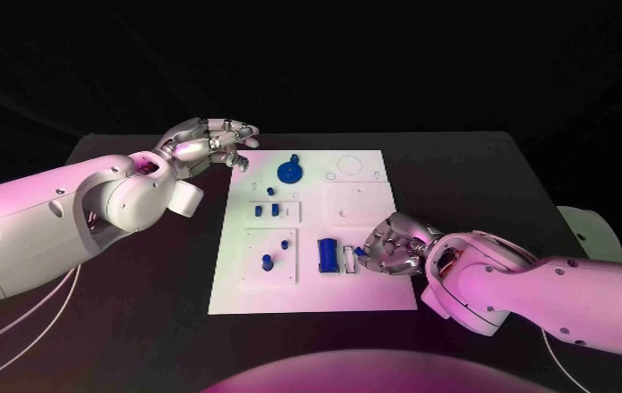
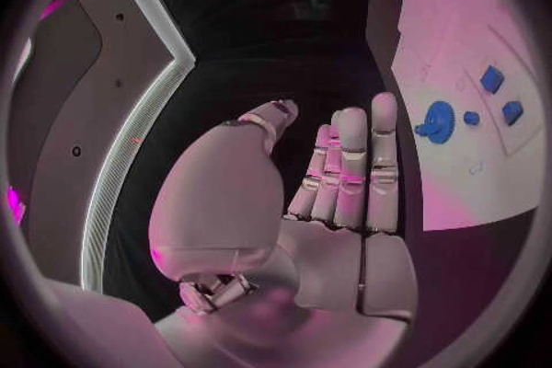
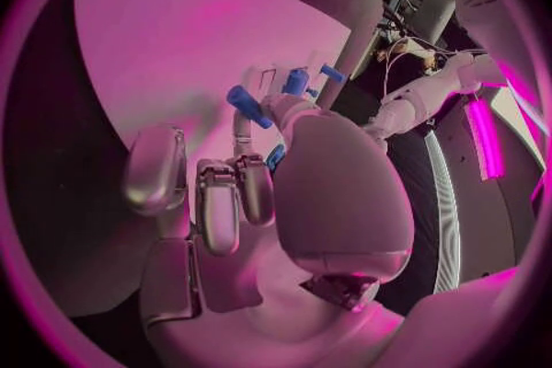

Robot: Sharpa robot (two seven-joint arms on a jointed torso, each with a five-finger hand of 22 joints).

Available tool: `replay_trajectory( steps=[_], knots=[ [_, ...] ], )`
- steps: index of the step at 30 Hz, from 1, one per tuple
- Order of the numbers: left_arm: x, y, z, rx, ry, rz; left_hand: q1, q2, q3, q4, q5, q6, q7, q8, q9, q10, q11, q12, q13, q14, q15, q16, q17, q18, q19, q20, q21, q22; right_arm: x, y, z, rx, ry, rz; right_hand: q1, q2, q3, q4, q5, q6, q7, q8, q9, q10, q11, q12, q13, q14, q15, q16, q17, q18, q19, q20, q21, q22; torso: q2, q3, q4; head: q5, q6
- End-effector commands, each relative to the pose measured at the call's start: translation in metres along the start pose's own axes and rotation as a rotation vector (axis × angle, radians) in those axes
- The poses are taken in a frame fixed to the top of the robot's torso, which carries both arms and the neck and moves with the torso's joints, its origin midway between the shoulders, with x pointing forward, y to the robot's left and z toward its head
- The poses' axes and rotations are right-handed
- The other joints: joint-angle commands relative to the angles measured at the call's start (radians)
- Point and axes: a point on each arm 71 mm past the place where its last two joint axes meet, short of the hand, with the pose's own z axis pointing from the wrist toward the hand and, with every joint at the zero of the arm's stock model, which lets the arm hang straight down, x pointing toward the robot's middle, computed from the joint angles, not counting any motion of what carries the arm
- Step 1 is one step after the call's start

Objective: Assemble the parts on the task board

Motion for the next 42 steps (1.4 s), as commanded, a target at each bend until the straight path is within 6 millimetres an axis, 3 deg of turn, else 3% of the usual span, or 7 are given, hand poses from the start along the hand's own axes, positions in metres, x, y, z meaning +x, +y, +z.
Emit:
replay_trajectory(
  steps=[1, 9, 15, 17, 38, 42],
  knots=[
    [0.003, -0.001, 0.0, 0.006, 0.016, -0.001, -0.001, 0.011, -0.002, 0.003, 0.005, -0.007, -0.002, 0.004, -0.001, -0.007, 0.001, 0.005, -0.001, -0.006, -0.001, 0.004, -0.001, 0.011, 0.003, 0.002, -0.004, -0.001, 0.002, 0.001, 0.001, 0.004, 0.002, 0.063, -0.014, 0.0, 0.022, -0.013, -0.004, 0.001, -0.003, 0.007, 0.059, 0.047, 0.007, 0.004, 0.153, 0.106, 0.005, 0.006, 0.263, -0.005, 0.009, 0.001, 0.0, 0.146, 0.001, -0.0002, 0.0003, 0.002, -0.002],
    [0.003, -0.001, 0.001, 0.004, 0.018, 0.002, 0.001, 0.012, -0.001, 0.002, 0.006, -0.008, -0.002, 0.005, -0.001, -0.007, 0.001, 0.006, -0.001, -0.006, -0.001, 0.005, -0.001, 0.011, 0.003, 0.002, -0.004, -0.001, 0.008, 0.006, 0.008, 0.007, 0.025, 0.077, -0.074, -0.013, 0.034, -0.01, -0.022, 0.005, -0.003, 0.008, 0.061, 0.047, 0.007, 0.003, 0.152, 0.106, 0.006, 0.006, 0.263, -0.004, 0.008, 0.002, -0.007, 0.144, 0.0, 0.0009, 0.0007, 0.005, -0.003],
    [0.003, -0.001, 0.001, 0.002, 0.022, 0.004, 0.001, 0.012, -0.001, 0.002, 0.006, -0.008, -0.002, 0.005, -0.001, -0.007, 0.001, 0.006, -0.001, -0.006, -0.001, 0.005, -0.001, 0.011, 0.003, 0.002, -0.004, -0.001, 0.01, 0.006, 0.013, 0.015, 0.048, 0.063, -0.161, -0.019, 0.026, -0.006, -0.074, 0.014, -0.002, 0.008, 0.063, 0.048, 0.009, 0.004, 0.154, 0.106, 0.007, 0.006, 0.263, -0.004, 0.008, 0.003, -0.009, 0.144, 0.0, 0.0007, -0.0008, 0.009, -0.005],
    [0.003, -0.001, 0.001, 0.002, 0.024, 0.004, 0.001, 0.012, -0.001, 0.002, 0.006, -0.008, -0.002, 0.005, -0.001, -0.007, 0.001, 0.006, -0.001, -0.006, -0.001, 0.005, -0.001, 0.011, 0.003, 0.002, -0.004, -0.001, 0.012, 0.006, 0.015, 0.014, 0.06, 0.057, -0.194, -0.022, 0.014, -0.007, -0.108, 0.017, -0.002, 0.007, 0.062, 0.048, 0.009, 0.003, 0.153, 0.106, 0.007, 0.006, 0.263, -0.004, 0.008, 0.003, -0.009, 0.144, 0.0, 0.0009, -0.0009, 0.011, -0.005],
    [0.003, 0.0, 0.001, -0.003, 0.03, 0.006, 0.003, 0.016, 0.0, 0.002, 0.008, -0.009, -0.002, 0.006, -0.001, -0.007, 0.001, 0.008, -0.001, -0.006, -0.001, 0.006, -0.001, 0.011, 0.004, 0.002, -0.003, -0.001, 0.015, 0.008, 0.018, 0.007, 0.078, 0.022, -0.211, -0.022, 0.0, -0.008, -0.137, 0.021, -0.004, 0.006, 0.061, 0.048, 0.008, 0.002, 0.152, 0.106, 0.006, 0.006, 0.263, -0.003, 0.007, 0.003, -0.016, 0.143, 0.0, 0.0001, -0.0008, 0.014, -0.011],
    [0.003, 0.0, 0.0, -0.003, 0.028, 0.006, 0.003, 0.016, 0.0, 0.002, 0.008, -0.009, -0.002, 0.006, -0.001, -0.007, 0.001, 0.008, -0.001, -0.006, -0.001, 0.006, -0.001, 0.011, 0.004, 0.002, -0.003, -0.001, 0.015, 0.008, 0.018, 0.006, 0.075, 0.019, -0.221, -0.022, -0.017, -0.006, -0.162, 0.022, -0.003, 0.004, 0.061, 0.047, 0.008, 0.001, 0.152, 0.106, 0.007, 0.006, 0.263, -0.003, 0.007, 0.003, -0.016, 0.143, 0.0, 0.0, -0.0008, 0.014, -0.011]
  ],
)
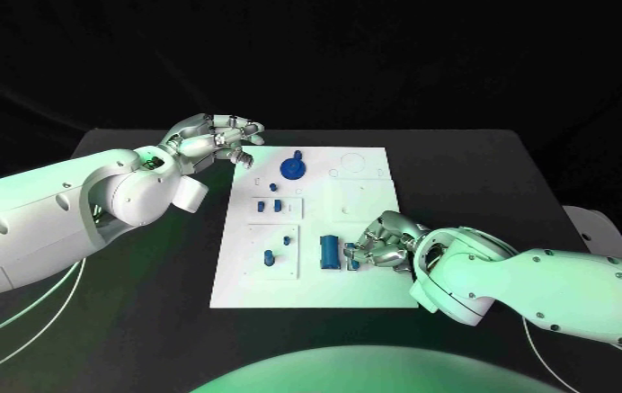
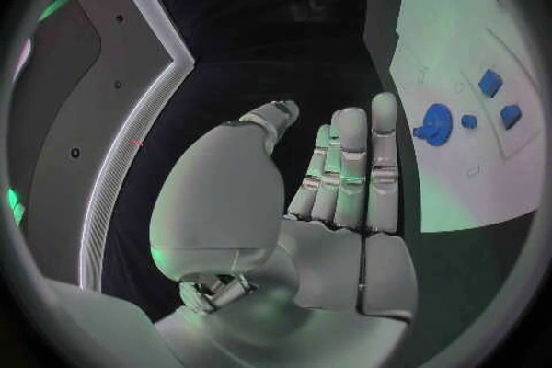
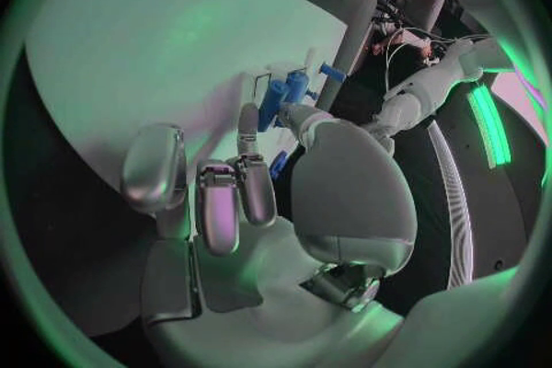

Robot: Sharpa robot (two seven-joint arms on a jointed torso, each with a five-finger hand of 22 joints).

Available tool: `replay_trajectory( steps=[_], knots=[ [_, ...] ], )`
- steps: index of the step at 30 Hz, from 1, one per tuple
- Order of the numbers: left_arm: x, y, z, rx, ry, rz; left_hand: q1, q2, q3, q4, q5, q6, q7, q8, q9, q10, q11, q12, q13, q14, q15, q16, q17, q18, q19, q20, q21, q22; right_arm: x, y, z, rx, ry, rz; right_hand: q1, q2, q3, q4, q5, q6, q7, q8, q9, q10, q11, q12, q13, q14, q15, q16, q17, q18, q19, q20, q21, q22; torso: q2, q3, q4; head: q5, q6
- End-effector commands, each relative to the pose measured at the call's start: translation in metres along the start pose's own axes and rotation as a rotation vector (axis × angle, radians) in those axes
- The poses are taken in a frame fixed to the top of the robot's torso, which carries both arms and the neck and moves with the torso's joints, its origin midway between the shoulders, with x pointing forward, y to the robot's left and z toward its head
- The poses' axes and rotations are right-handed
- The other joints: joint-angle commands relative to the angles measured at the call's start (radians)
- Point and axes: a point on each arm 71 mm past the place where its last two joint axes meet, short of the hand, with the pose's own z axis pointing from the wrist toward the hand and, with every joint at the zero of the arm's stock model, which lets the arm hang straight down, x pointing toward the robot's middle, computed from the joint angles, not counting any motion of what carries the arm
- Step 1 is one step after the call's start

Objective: Assemble the parts on the task board

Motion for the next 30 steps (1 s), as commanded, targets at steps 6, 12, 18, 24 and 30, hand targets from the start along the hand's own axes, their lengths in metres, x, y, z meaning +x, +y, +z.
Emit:
replay_trajectory(
  steps=[6, 12, 18, 24, 30],
  knots=[
    [0.0021, -0.0008, 0.0001, 0.004, 0.019, -0.001, -0.002, 0.011, 0.0, 0.002, 0.004, -0.006, 0.002, 0.006, -0.001, -0.007, 0.001, 0.004, -0.001, -0.006, -0.001, 0.006, -0.001, 0.011, 0.004, 0.002, -0.003, -0.002, 0.0034, 0.0004, 0.0001, -0.012, 0.019, -0.034, -0.038, 0.016, -0.09, 0.003, -0.084, 0.0, 0.004, -0.011, -0.004, 0.045, 0.005, 0.003, 0.154, 0.106, 0.007, 0.006, 0.263, -0.003, 0.007, 0.004, -0.005, 0.143, 0.0, -0.0001, 0.0003, 0.0, -0.001],
    [0.0018, -0.0007, -0.0002, 0.003, 0.018, -0.001, -0.002, 0.011, 0.0, 0.002, 0.004, -0.006, 0.002, 0.006, -0.001, -0.007, 0.001, 0.004, -0.001, -0.006, -0.001, 0.006, -0.001, 0.011, 0.004, 0.002, -0.003, -0.002, 0.0033, 0.0004, 0.0002, -0.013, 0.019, -0.041, -0.034, 0.022, -0.109, 0.003, -0.092, 0.001, 0.004, -0.012, -0.005, 0.045, 0.005, 0.002, 0.153, 0.106, 0.007, 0.006, 0.263, -0.003, 0.007, 0.003, -0.005, 0.143, 0.0, 0.0002, -0.0004, 0.0, -0.002],
    [0.0015, -0.0007, -0.0004, 0.003, 0.018, -0.001, -0.001, 0.012, 0.0, 0.003, 0.005, -0.007, 0.002, 0.007, -0.002, -0.008, 0.001, 0.005, -0.001, -0.006, -0.001, 0.006, -0.002, 0.011, 0.004, 0.002, -0.003, -0.002, 0.0034, 0.0002, 0.0, -0.012, 0.021, -0.043, -0.034, 0.023, -0.114, 0.004, -0.094, 0.002, 0.003, -0.012, -0.005, 0.045, 0.005, 0.003, 0.154, 0.106, 0.007, 0.006, 0.263, -0.003, 0.007, 0.003, -0.005, 0.143, 0.0, 0.0006, -0.0005, -0.001, -0.002],
    [0.0012, -0.0006, -0.0006, 0.002, 0.016, -0.001, -0.001, 0.012, 0.0, 0.003, 0.005, -0.007, 0.002, 0.007, -0.002, -0.008, 0.001, 0.005, -0.001, -0.006, -0.001, 0.006, -0.002, 0.011, 0.004, 0.002, -0.003, -0.002, 0.0024, -0.0006, -0.0013, -0.014, 0.017, -0.052, -0.017, 0.03, -0.12, 0.001, -0.097, 0.003, 0.002, -0.013, -0.006, 0.045, 0.004, 0.004, 0.155, 0.106, 0.006, 0.006, 0.263, -0.003, 0.008, 0.003, -0.002, 0.144, 0.0, 0.0005, -0.0003, -0.002, -0.002],
    [0.0007, -0.0005, -0.0008, 0.001, 0.016, 0.0, -0.001, 0.012, 0.0, 0.003, 0.005, -0.007, 0.002, 0.007, -0.002, -0.008, 0.001, 0.005, -0.001, -0.006, -0.001, 0.006, -0.002, 0.011, 0.004, 0.002, -0.003, -0.002, -0.0008, -0.0023, -0.0031, -0.022, -0.002, -0.071, 0.012, 0.032, -0.124, -0.001, -0.103, 0.007, 0.0, -0.013, -0.006, 0.046, 0.002, 0.006, 0.156, 0.106, 0.004, 0.006, 0.263, -0.004, 0.008, 0.002, 0.001, 0.145, 0.0, 0.0009, -0.0005, -0.001, -0.002]
  ],
)
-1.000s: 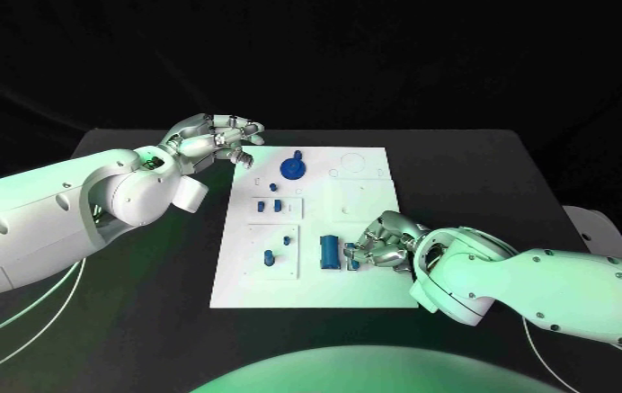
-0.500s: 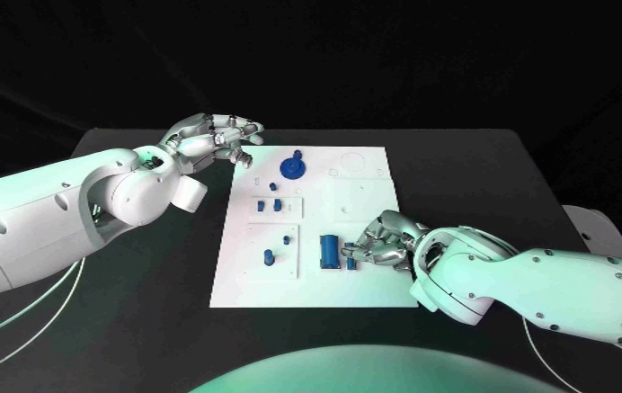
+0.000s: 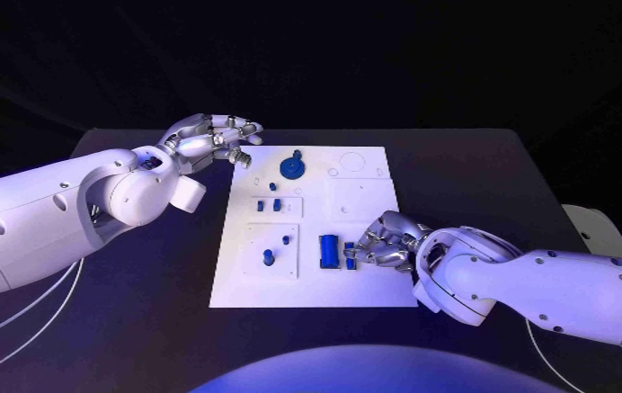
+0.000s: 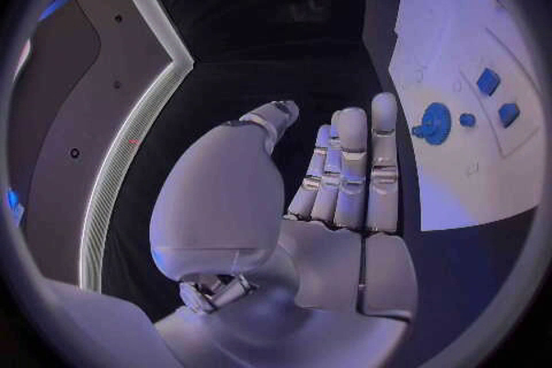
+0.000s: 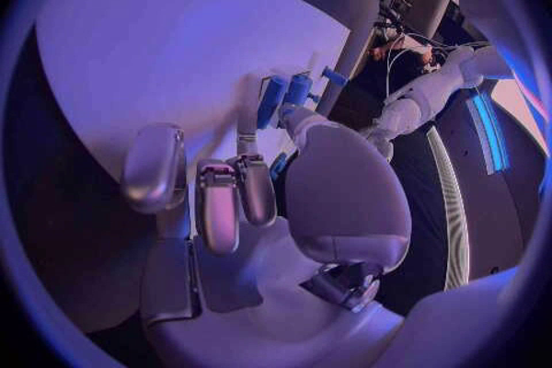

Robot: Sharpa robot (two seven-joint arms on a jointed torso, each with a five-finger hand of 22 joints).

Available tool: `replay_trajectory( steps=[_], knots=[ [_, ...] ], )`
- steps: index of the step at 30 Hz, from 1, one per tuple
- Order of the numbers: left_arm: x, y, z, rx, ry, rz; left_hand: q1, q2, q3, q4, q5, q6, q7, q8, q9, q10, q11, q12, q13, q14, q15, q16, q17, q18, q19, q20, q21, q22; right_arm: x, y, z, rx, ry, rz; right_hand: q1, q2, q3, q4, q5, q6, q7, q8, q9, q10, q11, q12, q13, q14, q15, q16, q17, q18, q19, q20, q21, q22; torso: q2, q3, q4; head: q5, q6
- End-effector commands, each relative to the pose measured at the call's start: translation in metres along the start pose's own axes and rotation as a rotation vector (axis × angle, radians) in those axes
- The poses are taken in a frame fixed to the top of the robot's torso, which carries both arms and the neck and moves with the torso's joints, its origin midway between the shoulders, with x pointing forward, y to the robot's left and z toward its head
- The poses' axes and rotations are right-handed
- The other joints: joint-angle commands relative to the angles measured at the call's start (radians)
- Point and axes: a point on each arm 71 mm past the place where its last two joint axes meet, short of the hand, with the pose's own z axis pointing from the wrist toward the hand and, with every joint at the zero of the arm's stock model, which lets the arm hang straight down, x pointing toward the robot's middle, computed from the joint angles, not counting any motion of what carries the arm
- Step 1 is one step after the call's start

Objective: Assemble the parts on the task board

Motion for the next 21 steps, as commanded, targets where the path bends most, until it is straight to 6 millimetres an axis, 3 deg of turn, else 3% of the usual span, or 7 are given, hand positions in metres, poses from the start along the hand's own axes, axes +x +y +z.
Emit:
replay_trajectory(
  steps=[1, 21],
  knots=[
    [0.002, -0.0008, 0.0002, 0.004, 0.018, -0.001, -0.001, 0.012, 0.0, 0.003, 0.005, -0.007, 0.002, 0.007, -0.001, -0.008, 0.001, 0.005, -0.001, -0.006, -0.001, 0.006, -0.001, 0.011, 0.004, 0.002, -0.003, -0.002, -0.0003, 0.0007, -0.0013, -0.022, -0.007, -0.047, 0.009, 0.0, -0.006, -0.001, -0.006, 0.004, 0.0, 0.004, 0.003, 0.046, 0.002, 0.006, 0.156, 0.106, 0.004, 0.006, 0.264, -0.004, 0.008, 0.002, 0.001, 0.145, 0.0, 0.0002, -0.0004, 0.001, 0.0],
    [0.0004, 0.0, 0.0, -0.002, 0.019, 0.002, -0.001, 0.012, 0.0, 0.003, 0.005, -0.008, 0.002, 0.009, -0.001, -0.009, 0.001, 0.006, -0.001, -0.006, -0.001, 0.006, -0.001, 0.011, 0.004, 0.002, -0.003, -0.002, -0.0008, 0.0046, -0.0047, -0.058, -0.023, -0.071, 0.013, -0.001, -0.029, 0.004, -0.029, 0.01, 0.0, 0.004, 0.003, 0.048, 0.002, 0.009, 0.158, 0.106, 0.004, 0.006, 0.264, -0.005, 0.01, 0.001, 0.009, 0.147, 0.0, -0.0003, 0.0005, -0.001, 0.0]
  ],
)
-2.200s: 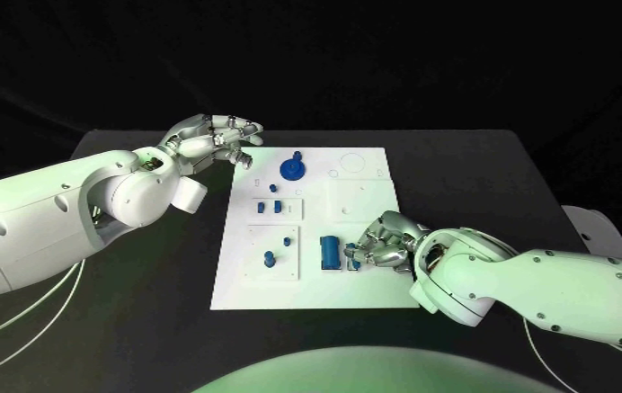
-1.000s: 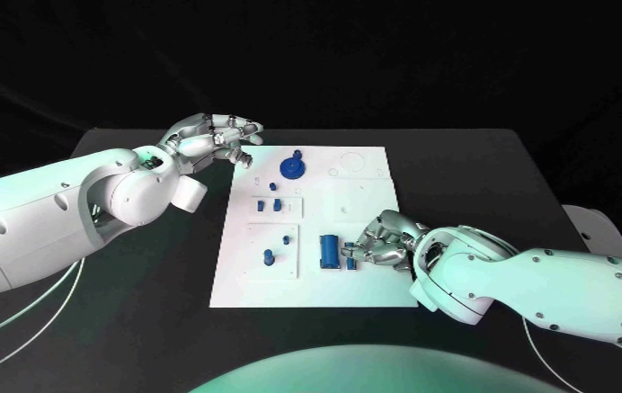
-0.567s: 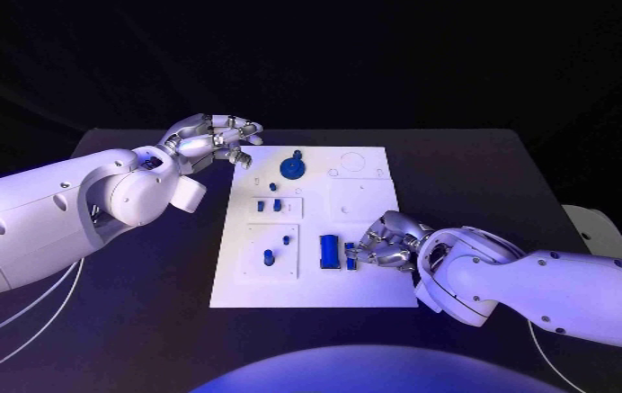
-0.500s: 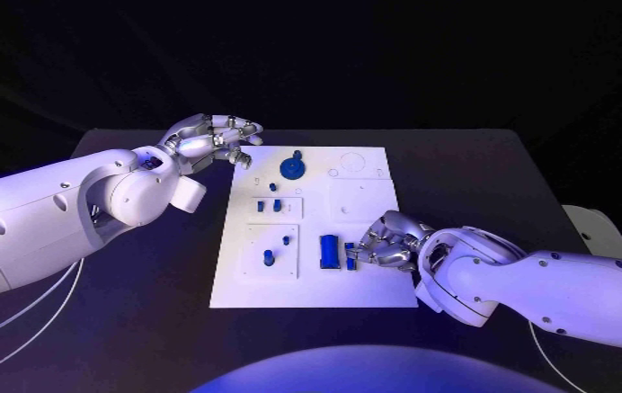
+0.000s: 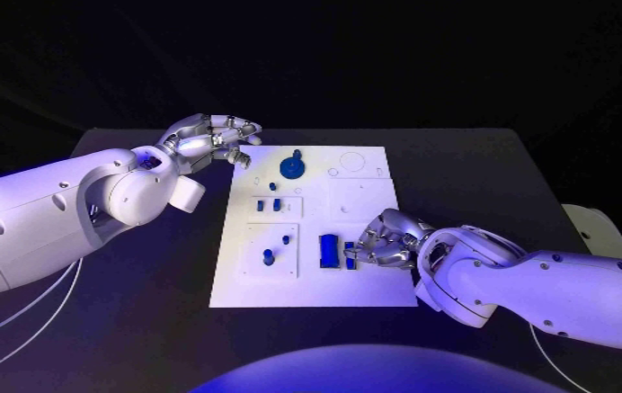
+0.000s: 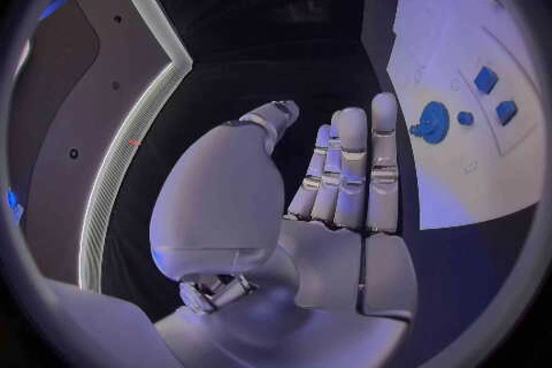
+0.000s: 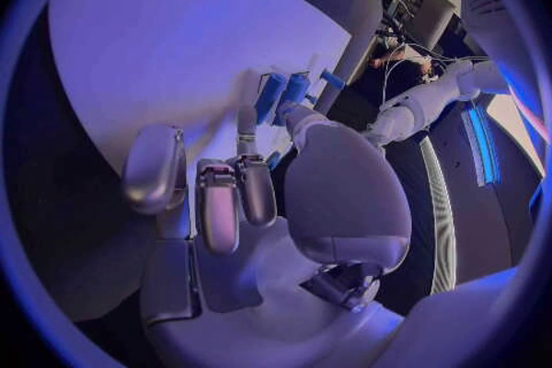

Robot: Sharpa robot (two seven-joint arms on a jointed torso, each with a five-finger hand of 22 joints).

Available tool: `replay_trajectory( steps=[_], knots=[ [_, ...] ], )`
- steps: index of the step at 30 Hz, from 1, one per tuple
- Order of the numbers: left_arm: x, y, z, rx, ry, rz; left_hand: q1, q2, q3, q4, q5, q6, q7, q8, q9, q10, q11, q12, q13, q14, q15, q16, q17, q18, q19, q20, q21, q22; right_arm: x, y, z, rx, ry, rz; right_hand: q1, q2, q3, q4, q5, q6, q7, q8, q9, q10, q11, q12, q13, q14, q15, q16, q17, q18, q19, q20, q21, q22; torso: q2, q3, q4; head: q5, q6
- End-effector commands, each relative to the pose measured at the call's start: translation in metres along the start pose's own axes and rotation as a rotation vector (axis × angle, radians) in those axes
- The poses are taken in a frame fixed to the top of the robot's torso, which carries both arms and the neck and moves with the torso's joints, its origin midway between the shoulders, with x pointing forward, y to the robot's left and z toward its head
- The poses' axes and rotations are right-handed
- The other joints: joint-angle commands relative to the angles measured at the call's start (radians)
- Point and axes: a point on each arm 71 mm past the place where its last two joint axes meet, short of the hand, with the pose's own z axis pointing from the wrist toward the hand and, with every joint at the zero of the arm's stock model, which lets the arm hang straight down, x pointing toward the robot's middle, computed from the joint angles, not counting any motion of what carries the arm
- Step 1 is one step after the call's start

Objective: Assemble the parts on the task board

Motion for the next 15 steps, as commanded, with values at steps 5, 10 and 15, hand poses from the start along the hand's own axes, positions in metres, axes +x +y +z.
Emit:
replay_trajectory(
  steps=[5, 10, 15],
  knots=[
    [0.0016, -0.0006, 0.0002, 0.003, 0.017, -0.001, -0.001, 0.012, 0.0, 0.003, 0.005, -0.008, 0.002, 0.003, -0.001, -0.006, -0.002, 0.006, -0.001, -0.006, -0.001, 0.006, -0.001, 0.011, 0.004, 0.002, -0.003, -0.001, 0.0027, 0.0011, 0.0, -0.01, 0.024, -0.024, 0.029, 0.009, -0.023, -0.002, -0.053, 0.01, 0.0, 0.002, -0.002, 0.049, 0.0, 0.007, 0.16, 0.106, 0.003, 0.006, 0.263, -0.005, 0.011, 0.0, 0.005, 0.146, 0.0, -0.0005, 0.0006, 0.0, -0.002],
    [0.0013, -0.0005, 0.0, 0.002, 0.017, -0.001, -0.001, 0.012, 0.0, 0.003, 0.005, -0.008, 0.002, 0.003, -0.001, -0.006, -0.002, 0.006, -0.001, -0.006, -0.001, 0.006, -0.001, 0.011, 0.004, 0.002, -0.003, -0.001, 0.003, -0.0006, 0.0013, -0.001, 0.035, -0.04, 0.09, 0.013, -0.031, -0.003, -0.123, 0.013, -0.001, -0.001, -0.004, 0.049, -0.001, 0.007, 0.16, 0.106, 0.002, 0.006, 0.263, -0.006, 0.011, -0.001, 0.008, 0.147, 0.0, -0.0002, 0.0001, 0.001, -0.003],
    [0.0012, -0.0005, 0.0, 0.001, 0.018, -0.001, -0.001, 0.012, 0.0, 0.003, 0.005, -0.008, 0.002, 0.003, -0.001, -0.006, -0.002, 0.006, -0.001, -0.006, -0.001, 0.006, -0.001, 0.011, 0.004, 0.002, -0.003, -0.001, 0.003, -0.0021, 0.0029, 0.007, 0.039, -0.058, 0.148, 0.023, -0.025, -0.005, -0.175, 0.018, -0.003, -0.003, -0.005, 0.05, -0.003, 0.009, 0.162, 0.106, 0.0, 0.006, 0.263, -0.006, 0.011, -0.002, 0.009, 0.147, 0.0, -0.0003, 0.0002, 0.001, -0.005]
  ],
)
